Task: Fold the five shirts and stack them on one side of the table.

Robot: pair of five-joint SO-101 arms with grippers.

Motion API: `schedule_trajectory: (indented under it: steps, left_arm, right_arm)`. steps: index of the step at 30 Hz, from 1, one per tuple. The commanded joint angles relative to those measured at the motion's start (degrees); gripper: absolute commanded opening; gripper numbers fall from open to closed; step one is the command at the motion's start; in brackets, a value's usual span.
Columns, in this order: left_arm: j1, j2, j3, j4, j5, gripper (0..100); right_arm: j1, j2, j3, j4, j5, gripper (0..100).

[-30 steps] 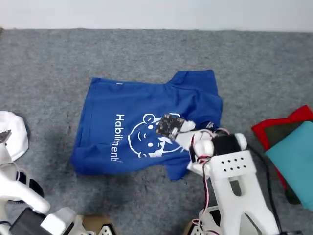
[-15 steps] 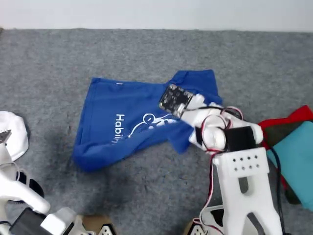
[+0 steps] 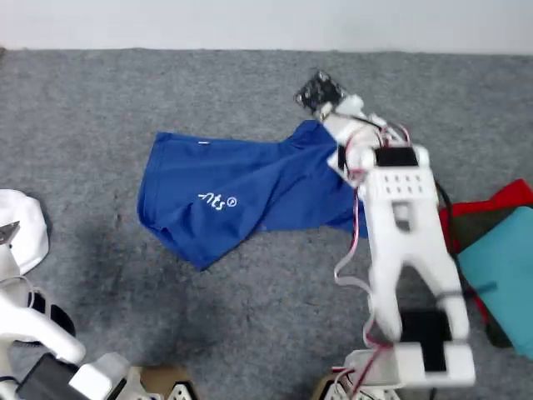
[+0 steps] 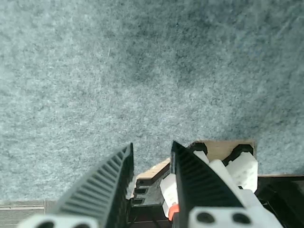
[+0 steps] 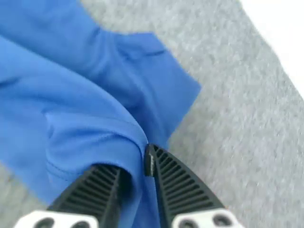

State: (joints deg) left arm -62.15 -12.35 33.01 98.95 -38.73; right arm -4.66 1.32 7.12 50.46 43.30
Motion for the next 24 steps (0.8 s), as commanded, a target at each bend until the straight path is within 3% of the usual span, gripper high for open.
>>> schedule_trajectory:
  steps: [1, 3, 8, 11, 15, 19, 24]
  left_arm:
    - [0.53, -2.46, -0.48, 1.67, -0.26, 12]
    - [0.53, -2.46, -0.48, 1.67, -0.26, 12]
    - [1.32, -2.46, -0.48, 1.76, -0.26, 12]
    - [5.19, -2.46, -0.57, 1.76, 0.09, 12]
    - [13.27, -2.46, -1.98, 1.67, 0.53, 12]
    - [23.21, -2.46, -10.33, 1.49, 5.71, 12]
    - [41.41, -1.93, -19.56, 1.58, 7.21, 12]
  right_arm:
    - [0.84, 12.7, -17.93, -0.66, -0.62, 1.3]
    - [0.84, 20.44, -25.49, 0.66, -0.62, 3.4]
    - [0.48, 34.51, -43.69, 11.21, -0.62, 20.3]
    - [0.48, 39.43, -53.36, 16.84, -0.7, 22.4]
    - [0.48, 43.74, -64.26, 21.23, -0.7, 22.4]
    - [1.19, 46.37, -73.14, 25.27, -2.02, 22.4]
    - [4.97, 47.96, -77.27, 43.65, -10.64, 22.4]
